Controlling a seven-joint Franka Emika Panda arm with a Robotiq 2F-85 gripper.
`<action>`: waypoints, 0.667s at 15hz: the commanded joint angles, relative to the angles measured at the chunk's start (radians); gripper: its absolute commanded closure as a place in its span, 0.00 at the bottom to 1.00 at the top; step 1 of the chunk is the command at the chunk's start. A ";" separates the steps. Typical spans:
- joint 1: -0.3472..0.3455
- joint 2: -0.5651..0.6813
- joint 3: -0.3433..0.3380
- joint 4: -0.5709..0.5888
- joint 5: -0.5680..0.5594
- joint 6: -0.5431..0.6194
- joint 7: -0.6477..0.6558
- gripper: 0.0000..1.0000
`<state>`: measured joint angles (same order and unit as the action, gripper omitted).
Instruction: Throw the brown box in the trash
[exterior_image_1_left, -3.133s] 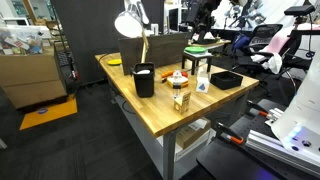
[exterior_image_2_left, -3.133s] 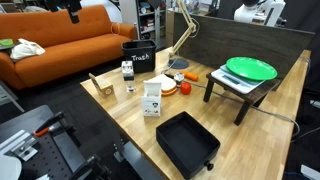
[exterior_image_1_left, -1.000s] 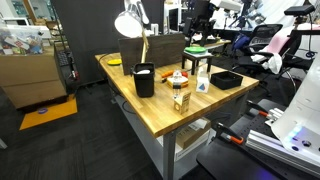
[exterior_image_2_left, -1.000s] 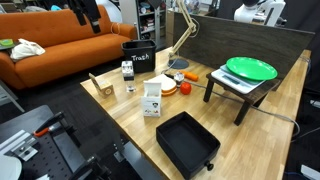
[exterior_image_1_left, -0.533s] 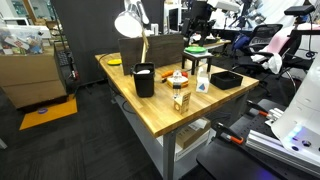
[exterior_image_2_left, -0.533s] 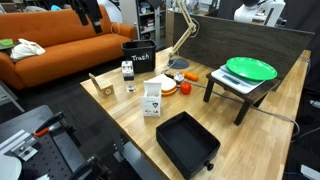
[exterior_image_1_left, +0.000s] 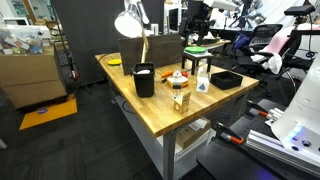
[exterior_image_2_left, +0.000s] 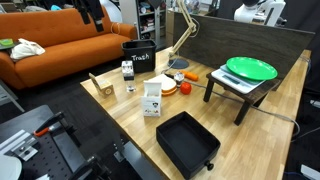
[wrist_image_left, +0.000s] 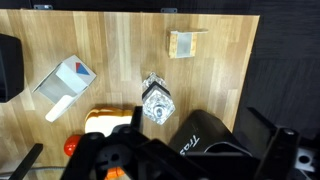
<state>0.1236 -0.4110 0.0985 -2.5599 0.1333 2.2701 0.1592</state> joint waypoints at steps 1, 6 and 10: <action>-0.027 0.103 0.024 0.094 -0.025 -0.057 0.067 0.00; -0.046 0.246 0.024 0.201 -0.102 -0.120 0.181 0.00; -0.032 0.261 0.009 0.191 -0.081 -0.088 0.160 0.00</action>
<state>0.0978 -0.1494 0.1016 -2.3694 0.0512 2.1843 0.3202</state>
